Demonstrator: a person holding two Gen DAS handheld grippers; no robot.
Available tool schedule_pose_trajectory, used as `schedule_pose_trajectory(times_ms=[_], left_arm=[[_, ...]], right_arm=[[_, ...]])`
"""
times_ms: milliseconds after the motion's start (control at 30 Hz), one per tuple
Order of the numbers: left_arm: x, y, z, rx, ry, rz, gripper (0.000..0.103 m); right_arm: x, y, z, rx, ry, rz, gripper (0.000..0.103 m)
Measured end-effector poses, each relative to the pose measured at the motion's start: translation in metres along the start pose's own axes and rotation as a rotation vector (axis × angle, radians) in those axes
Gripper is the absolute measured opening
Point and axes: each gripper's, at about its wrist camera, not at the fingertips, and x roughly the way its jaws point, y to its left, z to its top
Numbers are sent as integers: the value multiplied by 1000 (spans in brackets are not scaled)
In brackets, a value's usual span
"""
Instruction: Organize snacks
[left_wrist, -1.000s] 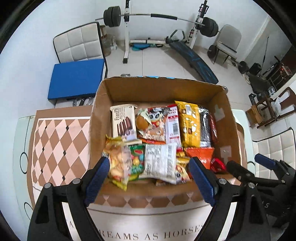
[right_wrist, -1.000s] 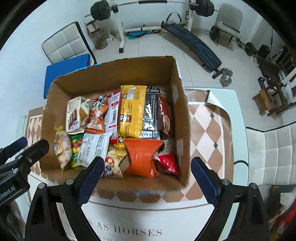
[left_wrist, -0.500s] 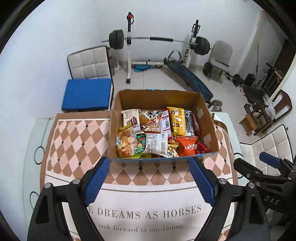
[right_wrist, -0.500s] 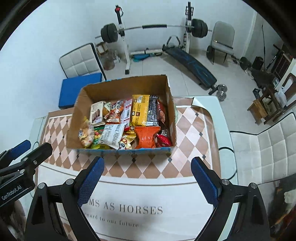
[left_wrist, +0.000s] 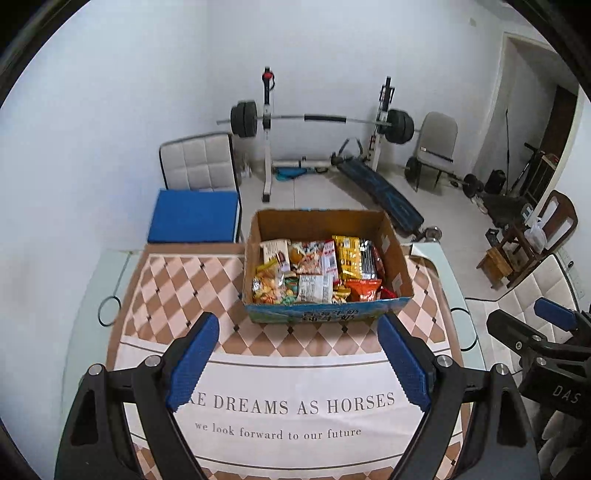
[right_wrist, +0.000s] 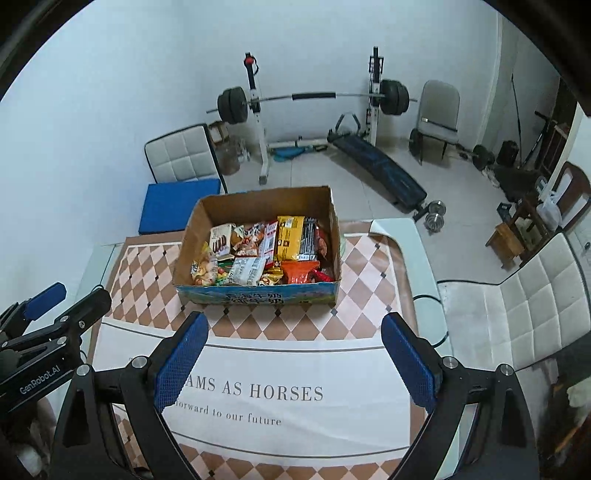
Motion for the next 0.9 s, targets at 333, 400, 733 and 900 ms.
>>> schedule_pose_trajectory(times_ms=[333, 400, 733, 900], left_arm=[[-37, 1, -11, -14, -31, -29, 88], [-39, 1, -11, -18, -33, -29, 88], [-29, -1, -5, -14, -61, -4, 102], [-16, -2, 2, -12, -79, 8, 103]], right_arm=[[-54, 1, -16, -18, -57, -7, 97], [-57, 3, -17, -23, -63, -9, 97], [-43, 4, -8, -23, -77, -27, 101], [-21, 2, 1, -21, -72, -47, 101]])
